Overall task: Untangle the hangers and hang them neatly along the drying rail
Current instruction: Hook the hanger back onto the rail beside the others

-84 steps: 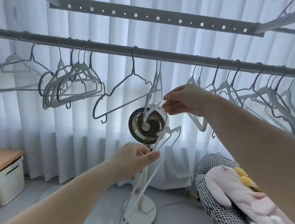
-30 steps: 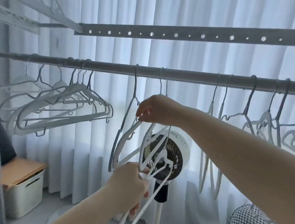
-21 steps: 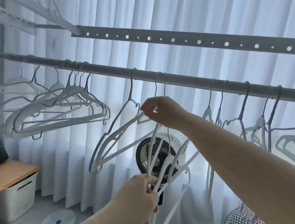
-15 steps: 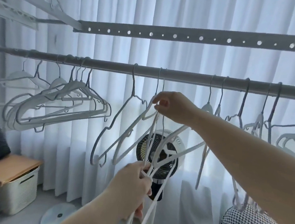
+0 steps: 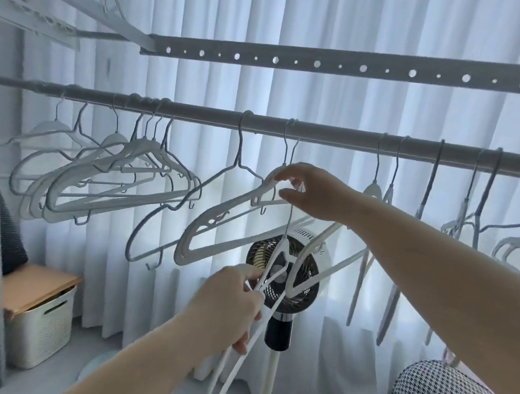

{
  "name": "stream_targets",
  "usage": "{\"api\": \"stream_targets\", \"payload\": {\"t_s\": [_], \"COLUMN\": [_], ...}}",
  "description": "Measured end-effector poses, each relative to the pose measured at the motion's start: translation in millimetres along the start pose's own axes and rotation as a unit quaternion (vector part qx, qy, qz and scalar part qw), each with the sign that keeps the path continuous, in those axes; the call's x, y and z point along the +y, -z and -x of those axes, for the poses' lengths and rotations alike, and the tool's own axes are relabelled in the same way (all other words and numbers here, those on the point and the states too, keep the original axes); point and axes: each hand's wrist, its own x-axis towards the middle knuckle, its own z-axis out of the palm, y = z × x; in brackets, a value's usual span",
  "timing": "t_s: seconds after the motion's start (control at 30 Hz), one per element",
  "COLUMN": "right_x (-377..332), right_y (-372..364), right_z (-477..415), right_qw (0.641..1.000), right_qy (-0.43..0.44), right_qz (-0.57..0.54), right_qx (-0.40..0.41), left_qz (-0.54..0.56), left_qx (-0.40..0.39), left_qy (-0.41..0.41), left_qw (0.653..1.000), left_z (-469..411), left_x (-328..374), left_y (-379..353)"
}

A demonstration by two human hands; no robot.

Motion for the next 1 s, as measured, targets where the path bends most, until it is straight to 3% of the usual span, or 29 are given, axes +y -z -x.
{"api": "stream_targets", "payload": {"t_s": [0.33, 0.53, 0.67, 1.0], "right_x": [38, 62, 68, 87], "right_y": [41, 57, 59, 64], "right_z": [33, 38, 30, 16], "right_qw": [0.995, 0.974, 0.959, 0.952], "right_qy": [-0.083, -0.147, -0.150, -0.141], "right_qz": [0.039, 0.148, 0.196, 0.245], "right_qx": [0.040, 0.088, 0.137, 0.114], "left_qz": [-0.100, -0.105, -0.089, -0.067], "left_qx": [-0.019, -0.016, -0.028, -0.053], "left_qy": [-0.065, -0.087, -0.084, -0.101], "left_qw": [0.993, 0.991, 0.992, 0.991], "left_z": [-39, -57, -69, -77], "left_x": [58, 77, 88, 95], "left_y": [5, 11, 9, 1]}}
